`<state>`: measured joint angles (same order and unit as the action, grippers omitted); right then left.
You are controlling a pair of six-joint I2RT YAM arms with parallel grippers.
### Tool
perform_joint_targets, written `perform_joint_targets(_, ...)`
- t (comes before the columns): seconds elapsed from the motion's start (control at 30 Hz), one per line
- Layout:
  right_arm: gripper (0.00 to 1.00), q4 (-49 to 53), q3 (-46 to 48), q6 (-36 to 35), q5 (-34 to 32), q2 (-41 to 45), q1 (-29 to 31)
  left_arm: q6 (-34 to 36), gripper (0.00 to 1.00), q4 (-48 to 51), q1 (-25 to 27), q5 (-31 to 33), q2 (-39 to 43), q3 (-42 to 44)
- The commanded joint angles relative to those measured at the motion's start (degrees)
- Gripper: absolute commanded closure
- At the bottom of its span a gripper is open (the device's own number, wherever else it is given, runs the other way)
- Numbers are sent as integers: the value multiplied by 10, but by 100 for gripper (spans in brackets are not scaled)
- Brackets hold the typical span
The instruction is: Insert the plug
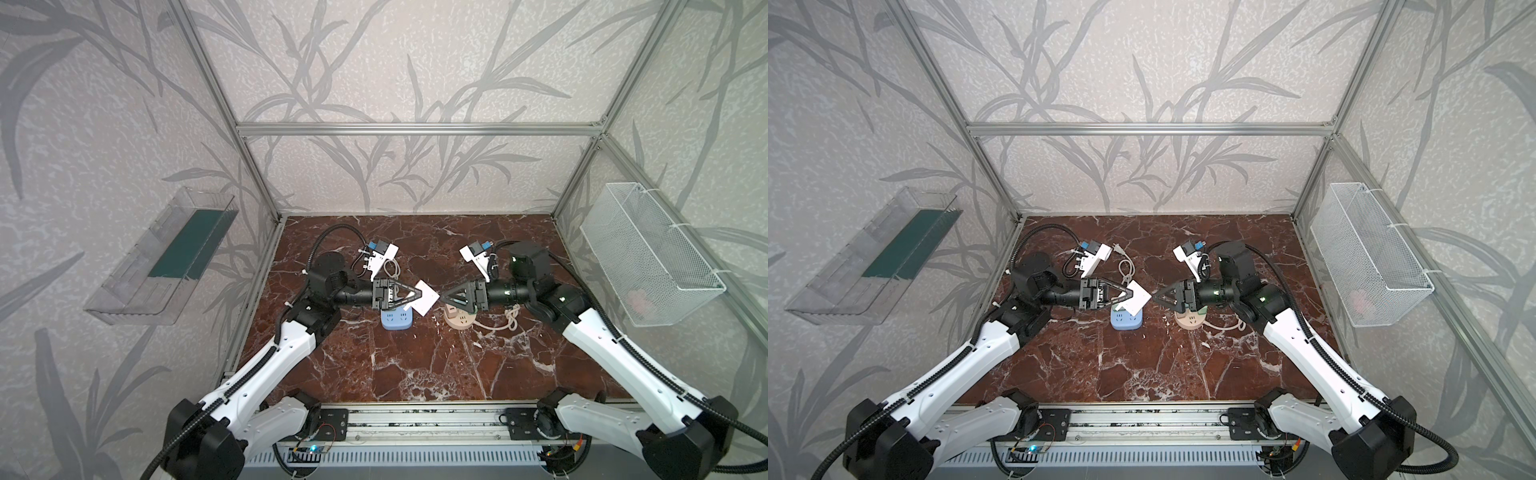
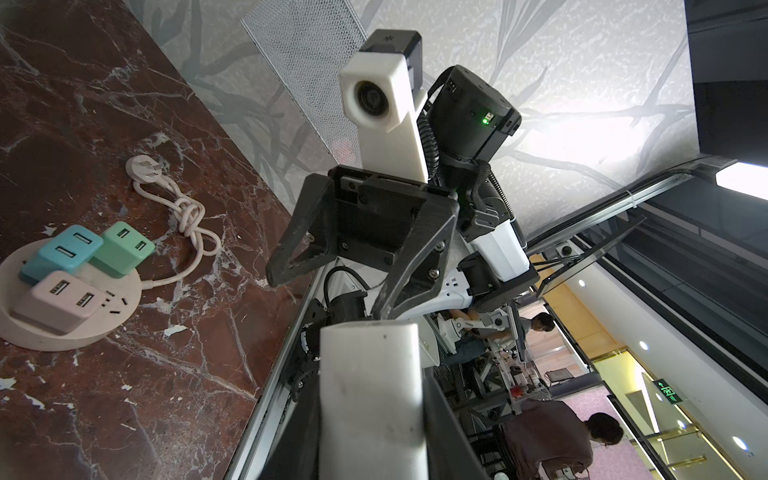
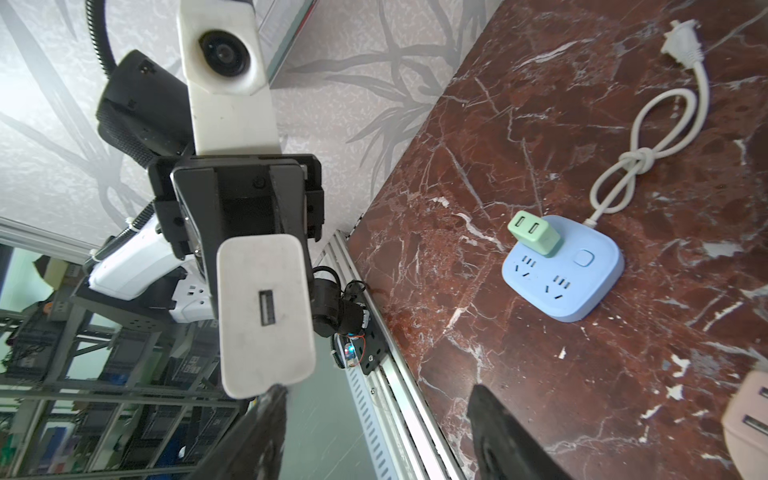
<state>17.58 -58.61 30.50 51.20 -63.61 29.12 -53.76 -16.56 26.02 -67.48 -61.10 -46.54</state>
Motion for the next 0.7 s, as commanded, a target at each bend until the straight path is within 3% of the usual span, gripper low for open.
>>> perform_joint_targets(0.0,34,-87,2,54,62,7,-1,-13,100,-43,-3,-18,17,3)
perform_joint_targets(0.23,36,-125,-1,90,73,9,1,-23,100,-63,-3,-16,19,15)
perform_joint_targets(0.67,47,-134,-13,89,72,-23,40,-48,100,-103,-3,-16,6,25)
